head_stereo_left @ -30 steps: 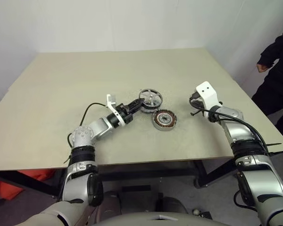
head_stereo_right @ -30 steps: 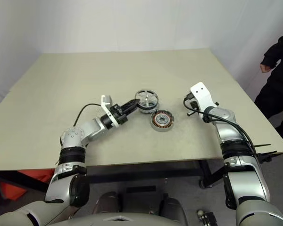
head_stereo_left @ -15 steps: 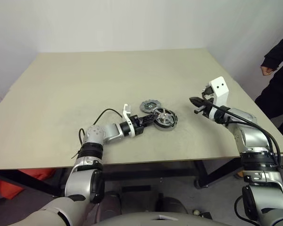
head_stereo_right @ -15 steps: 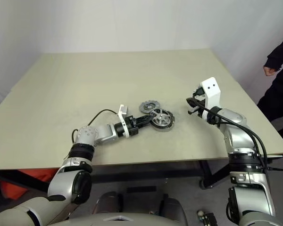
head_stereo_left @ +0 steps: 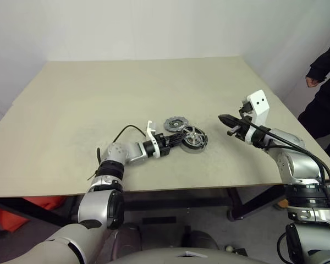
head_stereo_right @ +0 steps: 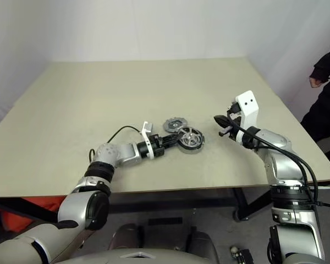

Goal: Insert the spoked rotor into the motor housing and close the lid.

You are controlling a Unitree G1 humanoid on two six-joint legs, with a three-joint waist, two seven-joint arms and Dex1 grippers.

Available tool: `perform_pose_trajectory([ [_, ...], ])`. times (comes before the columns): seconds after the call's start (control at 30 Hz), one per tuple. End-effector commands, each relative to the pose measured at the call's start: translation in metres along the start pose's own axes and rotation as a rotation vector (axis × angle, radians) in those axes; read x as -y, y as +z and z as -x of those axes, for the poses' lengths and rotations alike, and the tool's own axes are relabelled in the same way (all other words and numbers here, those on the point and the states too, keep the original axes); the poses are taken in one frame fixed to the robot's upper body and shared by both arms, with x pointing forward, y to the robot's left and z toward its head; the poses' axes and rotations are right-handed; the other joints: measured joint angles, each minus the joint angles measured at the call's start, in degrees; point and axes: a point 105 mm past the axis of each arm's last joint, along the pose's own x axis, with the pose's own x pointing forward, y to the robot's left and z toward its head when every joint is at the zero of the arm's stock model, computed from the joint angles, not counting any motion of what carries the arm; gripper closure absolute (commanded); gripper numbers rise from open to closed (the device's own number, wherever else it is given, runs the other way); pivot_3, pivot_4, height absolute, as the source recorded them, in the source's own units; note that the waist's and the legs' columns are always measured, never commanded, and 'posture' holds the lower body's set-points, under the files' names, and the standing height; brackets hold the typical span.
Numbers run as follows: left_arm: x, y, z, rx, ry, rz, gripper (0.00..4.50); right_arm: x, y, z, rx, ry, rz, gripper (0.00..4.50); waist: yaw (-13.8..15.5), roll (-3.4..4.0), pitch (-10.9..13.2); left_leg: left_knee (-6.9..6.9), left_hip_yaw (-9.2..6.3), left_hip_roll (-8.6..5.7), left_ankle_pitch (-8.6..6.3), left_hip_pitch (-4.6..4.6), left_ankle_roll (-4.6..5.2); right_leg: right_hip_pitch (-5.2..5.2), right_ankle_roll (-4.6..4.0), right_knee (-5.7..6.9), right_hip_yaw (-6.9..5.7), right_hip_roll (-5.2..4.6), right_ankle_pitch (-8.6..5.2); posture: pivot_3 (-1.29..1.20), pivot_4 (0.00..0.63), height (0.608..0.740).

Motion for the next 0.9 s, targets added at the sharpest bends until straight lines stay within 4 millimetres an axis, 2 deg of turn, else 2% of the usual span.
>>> perform_pose_trajectory([
  [0.03, 0.015, 0.005, -0.008, 0.002, -0.052, -0.034, 4.10, -0.002, 0.018, 0.001, 0.052, 0.004, 0.045, 4.50, 0.38, 0.00, 0.00, 0.00, 0.00, 0.00, 0.00, 0.01, 0.00, 0.00, 0.00, 0.00, 0.00, 0.00, 0.00, 0.00, 0.000, 0.740],
  [0.17, 0.024, 0.006, -0.013, -0.006, -0.093, -0.037, 4.10, -0.003, 0.017, -0.001, 0.049, 0.006, 0.047, 4.50, 0.64, 0.00, 0.00, 0.00, 0.00, 0.00, 0.00, -0.01, 0.00, 0.00, 0.00, -0.01, 0.00, -0.02, 0.00, 0.00, 0.000, 0.740],
  [0.37, 0.025, 0.007, -0.016, -0.009, -0.095, -0.042, 4.10, -0.004, 0.015, -0.001, 0.044, 0.004, 0.052, 4.50, 0.69, 0.00, 0.00, -0.02, 0.00, 0.00, 0.02, -0.02, -0.04, 0.00, 0.01, -0.05, 0.00, -0.04, 0.00, 0.00, 0.000, 0.740],
  [0.9, 0.015, 0.006, -0.027, -0.017, -0.033, -0.055, 4.10, -0.004, 0.014, -0.002, 0.044, -0.004, 0.061, 4.50, 0.88, 0.00, 0.00, -0.02, 0.00, -0.01, 0.01, -0.03, -0.02, 0.00, 0.01, -0.08, -0.01, -0.05, 0.01, 0.00, 0.000, 0.740],
])
